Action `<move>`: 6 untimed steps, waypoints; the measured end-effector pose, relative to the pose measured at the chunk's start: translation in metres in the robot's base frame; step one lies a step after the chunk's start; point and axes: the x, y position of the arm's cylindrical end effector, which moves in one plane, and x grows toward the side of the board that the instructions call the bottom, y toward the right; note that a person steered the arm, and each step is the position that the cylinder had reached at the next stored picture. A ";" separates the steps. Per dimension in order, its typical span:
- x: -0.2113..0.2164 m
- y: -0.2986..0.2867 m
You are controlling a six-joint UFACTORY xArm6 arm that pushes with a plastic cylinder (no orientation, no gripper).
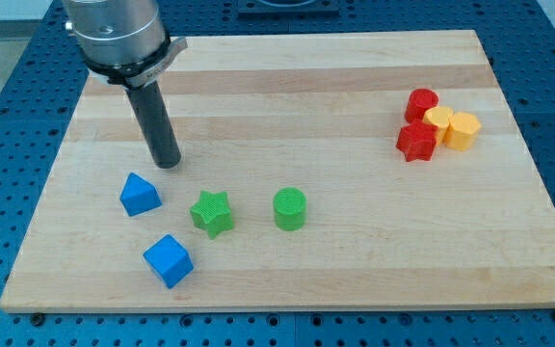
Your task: Move the green star closer to the green circle
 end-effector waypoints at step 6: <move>0.064 0.063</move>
